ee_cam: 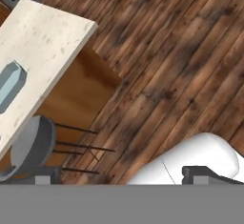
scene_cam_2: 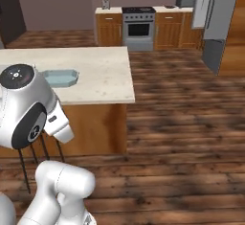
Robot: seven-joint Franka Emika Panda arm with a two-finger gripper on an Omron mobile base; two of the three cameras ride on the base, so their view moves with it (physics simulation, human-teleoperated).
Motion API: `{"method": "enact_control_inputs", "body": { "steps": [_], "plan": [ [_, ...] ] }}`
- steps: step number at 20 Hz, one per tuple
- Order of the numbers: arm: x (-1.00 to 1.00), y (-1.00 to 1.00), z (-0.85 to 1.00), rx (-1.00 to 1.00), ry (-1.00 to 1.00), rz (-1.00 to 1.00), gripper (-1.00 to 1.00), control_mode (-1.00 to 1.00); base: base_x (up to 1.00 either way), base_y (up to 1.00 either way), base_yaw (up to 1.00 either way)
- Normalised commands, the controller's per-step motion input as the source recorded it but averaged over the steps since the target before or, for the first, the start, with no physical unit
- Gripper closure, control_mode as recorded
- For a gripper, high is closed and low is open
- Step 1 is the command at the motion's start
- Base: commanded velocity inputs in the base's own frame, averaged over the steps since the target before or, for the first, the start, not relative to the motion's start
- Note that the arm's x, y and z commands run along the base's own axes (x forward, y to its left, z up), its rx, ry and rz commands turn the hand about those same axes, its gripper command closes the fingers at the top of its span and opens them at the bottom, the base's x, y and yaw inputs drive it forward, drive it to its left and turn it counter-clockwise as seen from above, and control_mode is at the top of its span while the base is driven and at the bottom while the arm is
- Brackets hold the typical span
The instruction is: Place the cold items (tomato and tangerine) from the fridge in one tupperware on the dining counter. Place the warm items (hot dog and kebab skewer) in the stove area in another tupperware.
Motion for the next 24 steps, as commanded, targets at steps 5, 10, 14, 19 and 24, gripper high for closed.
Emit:
{"method": "enact_control_inputs", "body": {
  "steps": [5,10,14,19,24],
  "plan": [
    [0.00,0.00,0.00,0.00,0.00,0.00,-1.00,1.00,0.15,-0.97,0.12],
    [0.00,0.00,0.00,0.00,0.00,0.00,-1.00,1.00,0.68,-0.71,0.56],
    [0.00,0.00,0.00,0.00,0.00,0.00,-1.00,1.00,0.92,-0.67,0.61],
    [0.00,0.00,0.00,0.00,0.00,0.00,-1.00,1.00,0.79,-0.82,0.14],
    [0.00,0.00,0.00,0.00,0.00,0.00,-1.00,1.00,0.88,-0.79,-0.25]
  ]
}}
